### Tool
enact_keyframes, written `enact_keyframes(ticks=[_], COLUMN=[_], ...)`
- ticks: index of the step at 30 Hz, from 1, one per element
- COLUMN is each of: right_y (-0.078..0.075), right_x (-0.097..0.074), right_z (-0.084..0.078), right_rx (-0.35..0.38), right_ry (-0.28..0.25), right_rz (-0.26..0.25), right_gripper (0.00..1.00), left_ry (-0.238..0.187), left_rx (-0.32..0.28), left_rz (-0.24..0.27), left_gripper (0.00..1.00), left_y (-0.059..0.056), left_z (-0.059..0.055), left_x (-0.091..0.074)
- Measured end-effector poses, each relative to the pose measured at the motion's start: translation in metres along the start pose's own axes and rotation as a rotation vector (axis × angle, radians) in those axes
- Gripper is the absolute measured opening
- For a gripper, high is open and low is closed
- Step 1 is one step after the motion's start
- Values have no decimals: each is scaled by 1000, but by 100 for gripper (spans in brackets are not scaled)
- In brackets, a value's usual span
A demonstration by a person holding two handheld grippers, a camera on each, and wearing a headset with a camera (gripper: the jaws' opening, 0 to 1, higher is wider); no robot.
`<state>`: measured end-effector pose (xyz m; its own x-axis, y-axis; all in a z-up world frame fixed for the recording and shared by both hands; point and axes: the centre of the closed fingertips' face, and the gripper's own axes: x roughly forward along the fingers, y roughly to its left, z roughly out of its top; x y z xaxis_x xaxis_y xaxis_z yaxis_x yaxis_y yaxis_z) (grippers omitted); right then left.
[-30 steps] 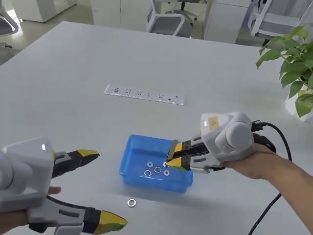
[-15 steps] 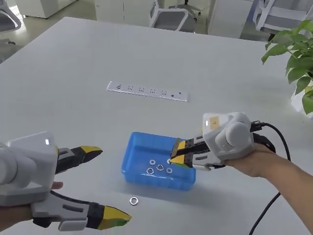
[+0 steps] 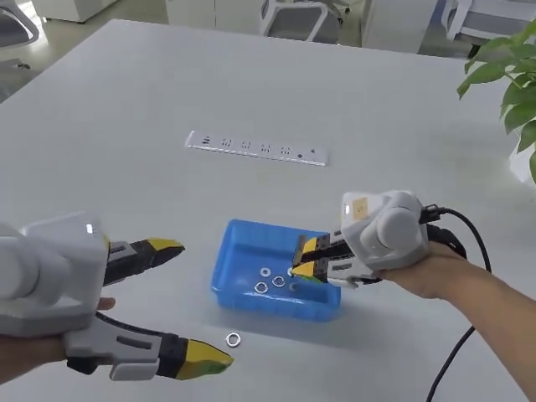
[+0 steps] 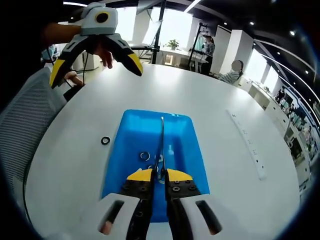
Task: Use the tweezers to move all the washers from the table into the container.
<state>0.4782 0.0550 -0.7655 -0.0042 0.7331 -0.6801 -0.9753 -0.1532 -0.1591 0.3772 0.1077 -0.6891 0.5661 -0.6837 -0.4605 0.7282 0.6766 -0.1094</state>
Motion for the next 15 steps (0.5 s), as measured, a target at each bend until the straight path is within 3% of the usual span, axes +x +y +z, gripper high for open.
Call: enact_keyframes(ticks=[4, 8, 15], right_y=[1, 2, 2], right_x=[2, 3, 3], right_z=[-4, -3, -3], right_rx=[-2, 5, -3], right_ry=[8, 5, 18], right_rz=[5, 5, 11], right_gripper=[8, 8, 8], left_ry=[10, 30, 45], left_rx=[-9, 4, 97], left_rz=[-17, -33, -59], left_gripper=[87, 70, 46], left_y=[4, 10, 20], left_z=[6, 13, 30], left_x=[7, 16, 38])
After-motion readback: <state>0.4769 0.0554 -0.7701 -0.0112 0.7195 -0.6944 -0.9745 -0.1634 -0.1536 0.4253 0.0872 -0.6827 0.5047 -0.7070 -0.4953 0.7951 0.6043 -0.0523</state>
